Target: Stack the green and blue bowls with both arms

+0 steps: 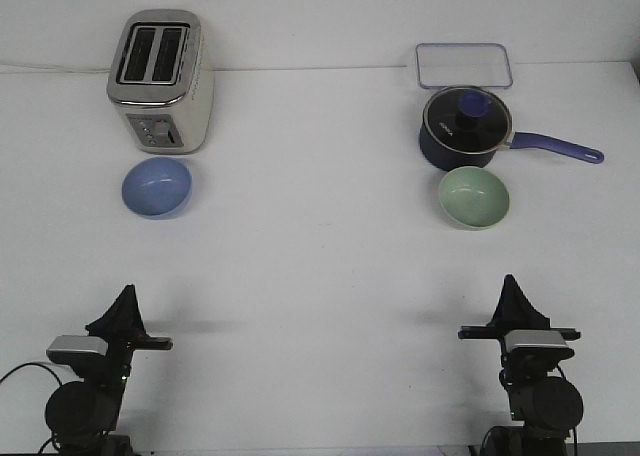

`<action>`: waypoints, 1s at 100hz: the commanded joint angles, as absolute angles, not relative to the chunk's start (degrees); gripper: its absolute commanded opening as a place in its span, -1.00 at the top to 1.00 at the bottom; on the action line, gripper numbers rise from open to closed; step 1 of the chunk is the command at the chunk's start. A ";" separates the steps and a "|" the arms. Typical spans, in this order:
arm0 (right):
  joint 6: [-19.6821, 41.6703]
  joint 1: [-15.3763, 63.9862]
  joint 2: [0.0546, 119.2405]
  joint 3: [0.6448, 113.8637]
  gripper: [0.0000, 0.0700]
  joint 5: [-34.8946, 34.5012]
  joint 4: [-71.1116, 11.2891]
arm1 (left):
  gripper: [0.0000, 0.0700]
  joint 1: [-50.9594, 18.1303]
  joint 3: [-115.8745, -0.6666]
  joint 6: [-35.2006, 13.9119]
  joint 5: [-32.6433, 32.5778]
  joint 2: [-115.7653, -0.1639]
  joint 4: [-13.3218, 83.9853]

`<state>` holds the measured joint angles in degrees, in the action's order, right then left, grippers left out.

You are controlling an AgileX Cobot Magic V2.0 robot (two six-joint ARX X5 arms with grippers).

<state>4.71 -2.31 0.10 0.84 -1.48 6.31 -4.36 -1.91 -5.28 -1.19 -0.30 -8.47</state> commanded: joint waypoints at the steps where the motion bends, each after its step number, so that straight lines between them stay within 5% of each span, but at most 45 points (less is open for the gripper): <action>1: 4.47 -2.33 0.08 1.10 1.00 -1.45 6.76 | 0.97 -4.27 -0.84 -4.78 -1.06 -0.19 -9.08; 24: 4.49 -2.33 0.12 5.87 1.00 -1.48 3.53 | 0.97 -4.27 -0.84 -4.78 -1.06 -0.19 -9.08; 52: 5.17 -2.22 3.99 18.11 1.00 -1.67 -10.59 | 0.97 -4.27 -0.84 -4.78 -1.06 -0.19 -9.08; 100: 4.43 -2.22 28.86 45.63 1.00 -1.48 -40.10 | 0.97 -4.27 -0.84 -4.78 -1.06 -0.19 -9.08</action>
<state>4.71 -2.26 26.37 42.89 -1.48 -38.44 -4.36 -1.91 -5.28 -1.19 -0.30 -8.47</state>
